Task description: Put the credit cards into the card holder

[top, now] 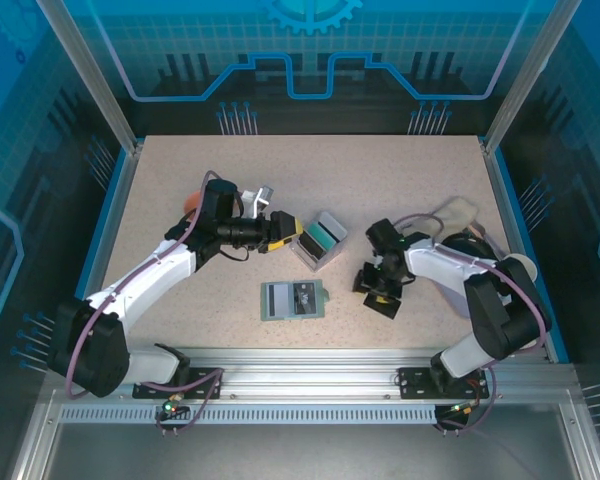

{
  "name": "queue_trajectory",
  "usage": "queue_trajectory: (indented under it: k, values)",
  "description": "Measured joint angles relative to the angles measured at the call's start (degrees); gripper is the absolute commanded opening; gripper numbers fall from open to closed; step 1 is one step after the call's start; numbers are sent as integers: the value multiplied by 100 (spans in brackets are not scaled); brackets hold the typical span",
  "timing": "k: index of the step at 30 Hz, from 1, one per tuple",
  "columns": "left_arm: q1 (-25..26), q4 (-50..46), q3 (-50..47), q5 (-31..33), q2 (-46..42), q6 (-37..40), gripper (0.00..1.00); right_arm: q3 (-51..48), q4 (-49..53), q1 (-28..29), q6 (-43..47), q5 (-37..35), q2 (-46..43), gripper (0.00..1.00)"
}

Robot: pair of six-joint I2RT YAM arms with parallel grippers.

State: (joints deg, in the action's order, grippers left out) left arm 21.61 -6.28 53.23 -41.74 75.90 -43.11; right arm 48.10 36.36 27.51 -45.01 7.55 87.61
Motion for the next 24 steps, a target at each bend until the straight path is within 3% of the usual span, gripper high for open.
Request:
queue_trajectory:
  k: [2,4,5,6,10,15,24]
  values:
    - [0,-11,0,0,0,0,68,247,201,229,50,-313,-133,73]
    - [0,-31,0,0,0,2,68,479,531,297,-22,-748,-343,77]
    - [0,-37,0,2,0,0,68,577,750,293,-114,-1021,-424,93]
    - [0,-37,0,7,2,0,68,643,946,289,-267,-1257,-474,100]
    - [0,-37,0,13,7,0,68,525,1375,264,-588,-1665,-505,100]
    - [0,-37,0,15,24,0,68,76,1298,70,-839,-1523,-323,100]
    - [0,-37,0,13,138,0,68,105,911,22,-903,-1134,428,100]
